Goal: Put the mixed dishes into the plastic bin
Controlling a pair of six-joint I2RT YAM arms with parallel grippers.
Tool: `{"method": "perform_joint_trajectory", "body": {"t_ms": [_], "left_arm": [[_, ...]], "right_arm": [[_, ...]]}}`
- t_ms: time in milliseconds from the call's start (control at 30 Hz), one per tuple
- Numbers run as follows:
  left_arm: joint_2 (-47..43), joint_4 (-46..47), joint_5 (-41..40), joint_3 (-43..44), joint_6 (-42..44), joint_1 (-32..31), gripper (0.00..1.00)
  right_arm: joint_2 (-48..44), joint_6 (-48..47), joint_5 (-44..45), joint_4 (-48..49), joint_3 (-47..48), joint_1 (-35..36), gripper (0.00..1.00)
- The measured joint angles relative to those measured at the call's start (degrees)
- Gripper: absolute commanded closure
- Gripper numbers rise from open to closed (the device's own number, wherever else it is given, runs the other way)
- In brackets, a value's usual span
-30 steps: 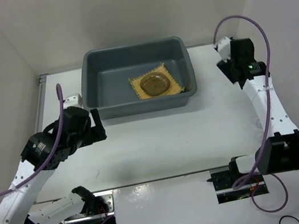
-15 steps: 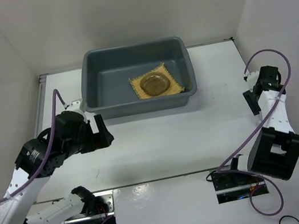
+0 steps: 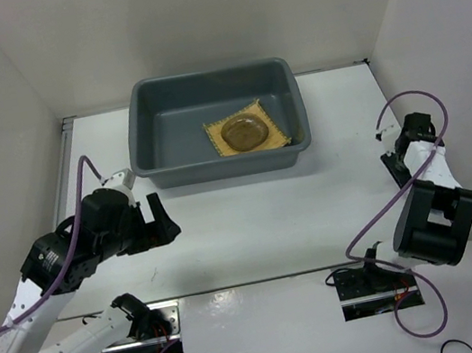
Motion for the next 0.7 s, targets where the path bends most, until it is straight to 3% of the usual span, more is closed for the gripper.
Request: {"method": "perform_joint_trajectory", "body": {"t_ms": [200,367,567,700], "left_arm": [[0.4,1.3,1.0,-1.2,0.0,0.0,0.00],[0.3,2.1,1.4,-3.1,0.0,0.0,0.00],[0.3,2.8,1.8,-4.5,0.1,0.0,0.00],[0.9,2.8,0.5,-4.5,0.5,0.0,0.00]], "right_arm": [[3.6,0.0,-0.2,0.3,-1.0,0.0,0.72],[5.3,-0.1,-0.7,0.5,-0.9,0.0,0.96],[3.1,0.6,-3.2,-3.8,3.1,1.4,1.00],[-2.5,3.3,-3.2,-9.3,13.8,9.9,1.00]]}}
